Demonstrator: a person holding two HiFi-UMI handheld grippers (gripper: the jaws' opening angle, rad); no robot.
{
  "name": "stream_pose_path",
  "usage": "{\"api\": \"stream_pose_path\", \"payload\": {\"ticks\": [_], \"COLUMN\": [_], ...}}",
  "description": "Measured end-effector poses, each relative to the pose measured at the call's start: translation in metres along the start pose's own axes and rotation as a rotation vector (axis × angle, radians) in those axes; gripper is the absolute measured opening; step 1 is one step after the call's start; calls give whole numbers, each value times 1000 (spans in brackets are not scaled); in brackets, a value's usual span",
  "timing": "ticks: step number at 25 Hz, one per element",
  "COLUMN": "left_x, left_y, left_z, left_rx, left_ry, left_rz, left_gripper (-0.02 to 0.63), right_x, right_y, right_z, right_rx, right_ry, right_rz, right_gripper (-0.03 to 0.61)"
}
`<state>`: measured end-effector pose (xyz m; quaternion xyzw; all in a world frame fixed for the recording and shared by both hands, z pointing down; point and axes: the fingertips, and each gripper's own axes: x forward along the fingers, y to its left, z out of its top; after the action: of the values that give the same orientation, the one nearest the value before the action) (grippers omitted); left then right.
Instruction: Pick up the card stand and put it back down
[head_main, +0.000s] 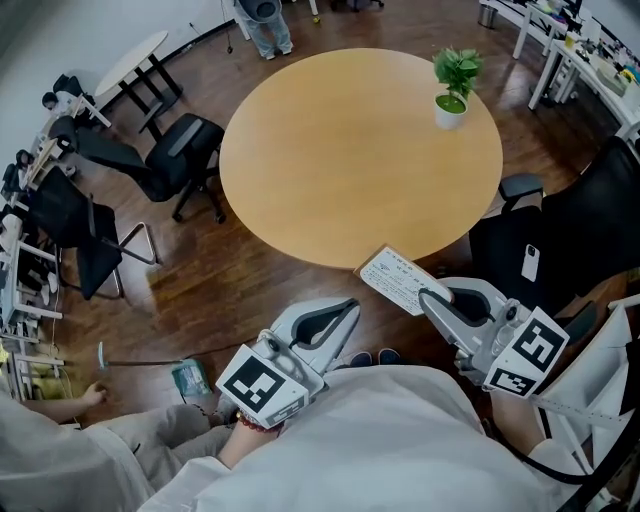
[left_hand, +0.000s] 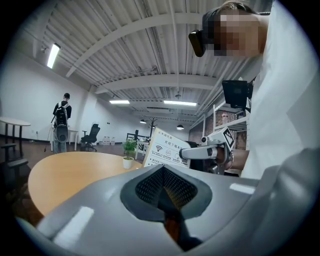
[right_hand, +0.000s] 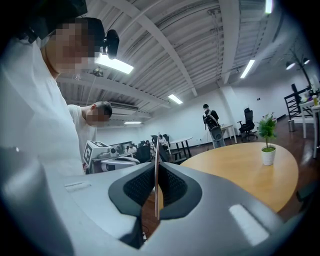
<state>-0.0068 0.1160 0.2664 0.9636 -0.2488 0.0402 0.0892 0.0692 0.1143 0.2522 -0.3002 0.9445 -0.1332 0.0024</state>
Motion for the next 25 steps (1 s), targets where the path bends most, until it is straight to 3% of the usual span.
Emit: {"api": "stream_pose_path", "payload": {"ticks": [15, 25], "left_x": [-1, -8], "left_y": [1, 3], "left_z": [-7, -16], "left_rx": [-10, -40], "left_ry": [21, 20], "left_rz": [-5, 8], "left_gripper": [1, 1], "right_x": [-3, -8], "right_y": [2, 0], "right_z": [1, -4], "right_rx": [21, 53], "right_ry": [-1, -2], "right_rz": [-10, -64], "right_gripper": [20, 20]}}
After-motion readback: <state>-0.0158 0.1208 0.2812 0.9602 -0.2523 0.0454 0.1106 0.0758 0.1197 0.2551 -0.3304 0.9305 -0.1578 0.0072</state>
